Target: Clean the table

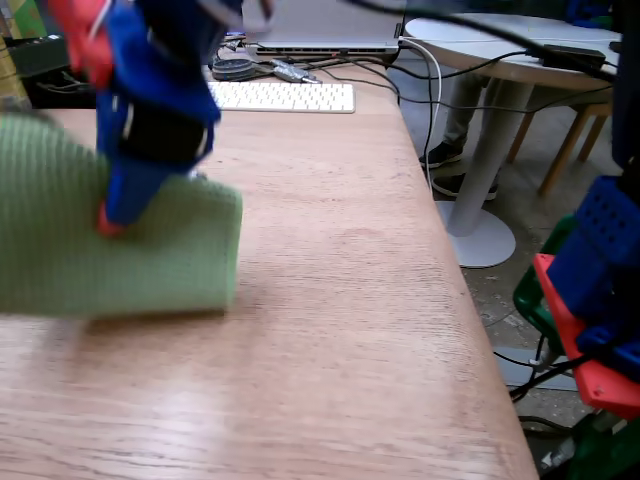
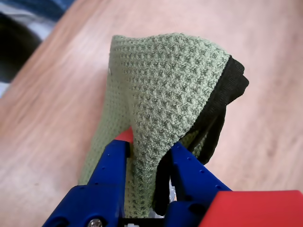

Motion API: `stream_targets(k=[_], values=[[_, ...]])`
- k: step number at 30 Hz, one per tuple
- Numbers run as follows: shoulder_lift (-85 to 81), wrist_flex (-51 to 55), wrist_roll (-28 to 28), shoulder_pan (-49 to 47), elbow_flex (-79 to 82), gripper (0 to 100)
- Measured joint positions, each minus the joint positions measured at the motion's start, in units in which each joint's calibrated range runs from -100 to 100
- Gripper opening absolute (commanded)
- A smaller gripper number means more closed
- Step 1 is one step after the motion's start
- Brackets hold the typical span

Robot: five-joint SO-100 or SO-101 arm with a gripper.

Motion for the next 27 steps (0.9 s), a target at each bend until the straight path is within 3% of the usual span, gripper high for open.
stream_targets(k=[4,8,20,27], values=[[0.86,-0.17,0.0,-11.46,0.0,0],[4.84,-0.33,0.0,-16.35,-0.63,0],[12.62,-0.5,0.68,-12.12,-2.71,0],[21.18,14.82,4.25,-11.09,-16.77,0]])
